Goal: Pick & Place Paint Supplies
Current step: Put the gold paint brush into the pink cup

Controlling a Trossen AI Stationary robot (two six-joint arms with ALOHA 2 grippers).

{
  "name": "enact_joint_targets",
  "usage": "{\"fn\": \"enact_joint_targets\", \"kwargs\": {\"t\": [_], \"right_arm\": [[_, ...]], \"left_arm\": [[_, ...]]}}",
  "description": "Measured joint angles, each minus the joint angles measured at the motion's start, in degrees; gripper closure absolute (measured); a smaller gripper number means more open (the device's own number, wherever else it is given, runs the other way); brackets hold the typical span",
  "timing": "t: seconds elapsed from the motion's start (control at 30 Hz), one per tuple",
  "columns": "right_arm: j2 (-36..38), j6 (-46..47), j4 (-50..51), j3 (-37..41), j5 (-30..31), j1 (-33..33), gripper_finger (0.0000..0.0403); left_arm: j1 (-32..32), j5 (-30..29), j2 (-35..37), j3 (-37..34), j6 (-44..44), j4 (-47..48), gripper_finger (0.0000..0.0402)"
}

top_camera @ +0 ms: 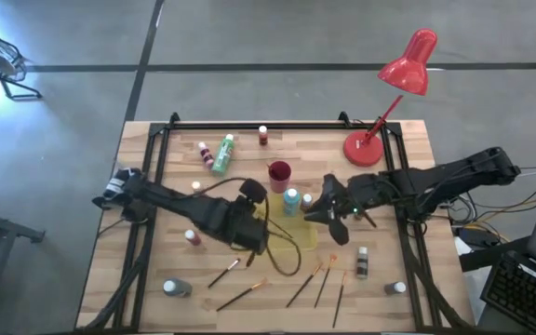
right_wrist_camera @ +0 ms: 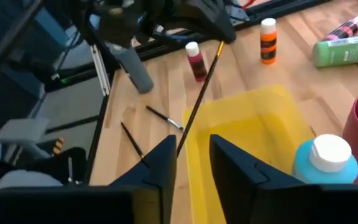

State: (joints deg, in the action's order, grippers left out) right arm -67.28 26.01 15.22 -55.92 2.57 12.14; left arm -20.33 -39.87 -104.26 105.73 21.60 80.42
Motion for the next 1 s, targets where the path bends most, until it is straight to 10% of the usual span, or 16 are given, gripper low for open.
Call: {"fn": "enact_joint_targets", "kwargs": {"t": [0.43, 1.0], "right_arm": [[0.6, 8.9, -8.0, 1.0, -5.3, -4.3, 0.0233], [-0.3, 9.9, -8.7, -0.6, -9.1, -4.7, 0.0241]], "left_arm": [[-6.7, -28.9, -0.1, -1.0, 25.4, -15.3, 0.0399], [-6.4, -30.6, -0.1, -5.4, 63.7, -46.4, 0.0399]]}}
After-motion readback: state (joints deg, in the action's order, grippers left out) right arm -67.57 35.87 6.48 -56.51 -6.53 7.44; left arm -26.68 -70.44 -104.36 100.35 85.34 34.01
